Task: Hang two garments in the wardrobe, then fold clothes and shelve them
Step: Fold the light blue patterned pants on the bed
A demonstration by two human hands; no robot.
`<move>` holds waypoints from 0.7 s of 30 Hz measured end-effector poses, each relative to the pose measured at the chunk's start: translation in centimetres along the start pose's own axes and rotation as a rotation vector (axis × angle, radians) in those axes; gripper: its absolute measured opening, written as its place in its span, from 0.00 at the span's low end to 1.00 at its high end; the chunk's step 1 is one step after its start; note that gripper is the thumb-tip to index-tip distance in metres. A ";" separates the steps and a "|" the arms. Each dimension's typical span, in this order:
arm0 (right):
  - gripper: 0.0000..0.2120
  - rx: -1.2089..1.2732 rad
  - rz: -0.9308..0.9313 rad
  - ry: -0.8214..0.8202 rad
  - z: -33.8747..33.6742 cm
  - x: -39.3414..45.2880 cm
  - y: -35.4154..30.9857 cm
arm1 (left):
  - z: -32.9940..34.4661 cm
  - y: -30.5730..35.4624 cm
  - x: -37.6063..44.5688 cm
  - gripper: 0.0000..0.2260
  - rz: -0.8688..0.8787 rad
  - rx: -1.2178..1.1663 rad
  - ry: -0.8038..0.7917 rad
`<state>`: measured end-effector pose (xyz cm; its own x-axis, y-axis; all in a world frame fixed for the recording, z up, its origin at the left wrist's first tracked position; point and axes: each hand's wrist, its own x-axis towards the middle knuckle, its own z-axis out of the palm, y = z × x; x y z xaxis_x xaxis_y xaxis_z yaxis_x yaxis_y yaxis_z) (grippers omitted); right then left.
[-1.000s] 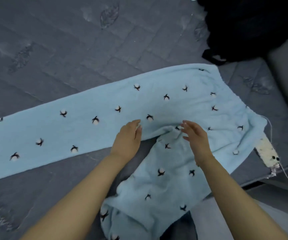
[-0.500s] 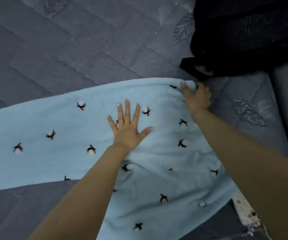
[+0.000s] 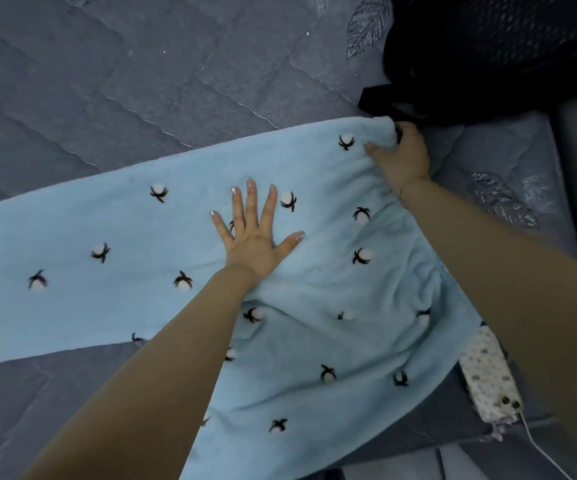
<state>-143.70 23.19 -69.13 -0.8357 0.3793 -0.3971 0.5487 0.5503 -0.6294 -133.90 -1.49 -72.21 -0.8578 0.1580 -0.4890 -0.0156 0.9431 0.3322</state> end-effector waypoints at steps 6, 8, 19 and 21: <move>0.16 0.085 -0.009 0.097 -4.8 -13.1 6.6 | -1.6 4.6 -7.0 0.23 0.207 -0.165 0.236; 0.13 0.145 0.117 0.154 -6.4 -17.7 9.3 | 0.1 7.0 -11.5 0.12 0.366 -0.270 0.223; 0.16 0.633 0.735 0.118 -4.4 -25.6 16.2 | 13.2 10.9 -23.5 0.40 0.231 0.222 -0.355; 0.13 0.726 0.761 0.081 -4.1 -25.1 16.1 | 13.7 11.2 -23.3 0.37 0.228 0.284 -0.333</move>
<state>-113.86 25.58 -66.54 -0.2577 0.5011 -0.8261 0.7618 -0.4205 -0.4927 -107.05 9.38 -68.10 -0.6114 0.4112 -0.6761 0.3342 0.9086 0.2504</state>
